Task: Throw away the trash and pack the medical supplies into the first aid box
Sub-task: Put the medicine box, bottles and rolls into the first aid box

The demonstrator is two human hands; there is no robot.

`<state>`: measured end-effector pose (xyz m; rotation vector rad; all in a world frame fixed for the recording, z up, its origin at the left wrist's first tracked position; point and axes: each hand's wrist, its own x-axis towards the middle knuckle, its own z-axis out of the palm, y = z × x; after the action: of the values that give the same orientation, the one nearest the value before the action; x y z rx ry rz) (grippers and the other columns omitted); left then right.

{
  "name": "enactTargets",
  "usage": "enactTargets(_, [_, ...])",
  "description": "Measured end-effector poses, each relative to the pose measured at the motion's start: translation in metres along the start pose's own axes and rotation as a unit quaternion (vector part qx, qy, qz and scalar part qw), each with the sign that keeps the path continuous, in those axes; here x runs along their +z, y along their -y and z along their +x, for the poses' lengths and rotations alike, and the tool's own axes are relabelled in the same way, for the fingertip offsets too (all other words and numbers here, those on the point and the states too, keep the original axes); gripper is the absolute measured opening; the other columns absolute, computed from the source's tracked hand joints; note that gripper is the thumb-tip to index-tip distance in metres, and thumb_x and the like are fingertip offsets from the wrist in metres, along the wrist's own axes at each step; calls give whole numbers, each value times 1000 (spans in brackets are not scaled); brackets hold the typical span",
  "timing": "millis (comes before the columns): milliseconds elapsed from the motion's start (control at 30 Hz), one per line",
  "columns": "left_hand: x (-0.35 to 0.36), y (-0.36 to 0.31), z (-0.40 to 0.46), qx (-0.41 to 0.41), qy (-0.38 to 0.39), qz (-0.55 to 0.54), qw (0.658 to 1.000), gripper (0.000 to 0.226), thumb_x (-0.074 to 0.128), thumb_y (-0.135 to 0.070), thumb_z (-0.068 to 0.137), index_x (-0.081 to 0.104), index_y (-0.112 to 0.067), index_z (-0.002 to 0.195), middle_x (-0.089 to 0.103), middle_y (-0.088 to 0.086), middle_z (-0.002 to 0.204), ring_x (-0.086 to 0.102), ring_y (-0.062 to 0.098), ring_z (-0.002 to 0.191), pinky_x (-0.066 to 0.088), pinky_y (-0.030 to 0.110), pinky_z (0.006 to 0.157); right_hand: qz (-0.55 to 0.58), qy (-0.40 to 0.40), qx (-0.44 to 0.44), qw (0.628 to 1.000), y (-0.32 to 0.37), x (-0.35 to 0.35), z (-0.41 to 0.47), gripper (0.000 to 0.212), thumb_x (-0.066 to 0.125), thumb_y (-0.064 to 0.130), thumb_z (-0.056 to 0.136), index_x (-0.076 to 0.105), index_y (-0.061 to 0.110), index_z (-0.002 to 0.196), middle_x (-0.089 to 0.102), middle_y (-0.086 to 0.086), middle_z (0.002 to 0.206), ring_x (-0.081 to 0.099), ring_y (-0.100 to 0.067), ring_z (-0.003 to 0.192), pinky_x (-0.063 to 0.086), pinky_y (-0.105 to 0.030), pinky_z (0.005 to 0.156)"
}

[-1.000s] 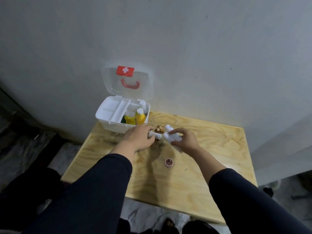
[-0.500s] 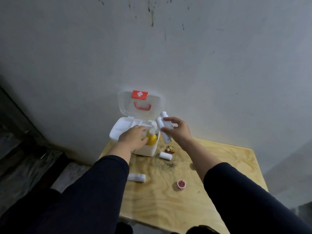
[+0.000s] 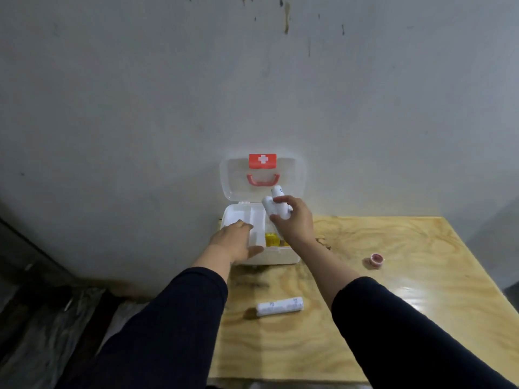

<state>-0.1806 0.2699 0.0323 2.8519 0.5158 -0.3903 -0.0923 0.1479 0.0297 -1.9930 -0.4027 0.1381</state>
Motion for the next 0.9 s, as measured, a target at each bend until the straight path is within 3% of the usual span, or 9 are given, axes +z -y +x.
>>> enactTargets(200, [13, 18, 13, 29, 6, -16, 999, 77, 52, -59, 88, 27, -19, 149, 38, 2, 150, 45, 27, 131, 44, 39, 101, -45, -20, -10, 999, -7, 31, -1, 30, 66, 11, 81, 64, 18, 111, 59, -2, 118, 55, -15, 104, 28, -10, 69])
enactTargets(333, [18, 26, 17, 50, -13, -46, 998, 74, 56, -56, 88, 30, -21, 148, 39, -2, 150, 45, 27, 130, 43, 39, 101, -52, -16, 26, 998, -16, 38, -3, 31, 64, 9, 83, 61, 17, 113, 57, -4, 124, 54, -19, 112, 30, -11, 77])
enactTargets(467, [20, 28, 18, 52, -7, -49, 997, 75, 55, -56, 88, 30, -19, 148, 38, -2, 149, 42, 28, 130, 43, 39, 100, -45, -23, 44, 998, -14, 39, -2, 22, 50, 13, 93, 62, 15, 112, 61, -4, 124, 56, -19, 110, 31, -13, 76])
enactTargets(533, [19, 27, 17, 52, -10, -43, 998, 70, 54, -54, 89, 33, -18, 145, 41, -1, 145, 44, 28, 127, 43, 38, 94, -50, -25, 61, 997, -11, 38, -2, 26, 43, 9, 94, 63, 16, 109, 64, -8, 118, 57, -17, 95, 36, -18, 65])
enactTargets(600, [16, 26, 15, 49, -8, -36, 998, 66, 54, -53, 90, 35, -18, 143, 43, 0, 143, 45, 28, 126, 43, 37, 92, -61, -30, 71, 995, -8, 36, -3, 25, 43, 6, 93, 63, 16, 105, 67, -11, 108, 53, -16, 81, 31, -16, 52])
enactTargets(700, [14, 23, 13, 46, -6, -39, 998, 62, 55, -50, 91, 38, -17, 141, 45, 2, 141, 47, 29, 124, 44, 37, 93, -72, -43, 72, 994, -4, 32, -7, 25, 47, 4, 90, 57, 15, 109, 66, -8, 111, 51, -15, 81, 31, -21, 51])
enactTargets(800, [13, 22, 12, 43, -5, -44, 998, 64, 55, -49, 91, 36, -16, 143, 42, 2, 146, 44, 30, 128, 44, 39, 99, -82, -31, 57, 994, -3, 30, -8, 48, 50, -1, 85, 44, 23, 126, 62, -5, 115, 53, -17, 84, 35, -24, 58])
enactTargets(900, [13, 20, 10, 34, 7, -36, 999, 70, 53, -49, 92, 29, -14, 148, 33, 3, 154, 36, 30, 136, 40, 40, 105, -163, 12, 8, 987, -6, 28, -8, 74, 49, -10, 80, 31, 34, 138, 54, -7, 118, 56, -24, 87, 42, -31, 62])
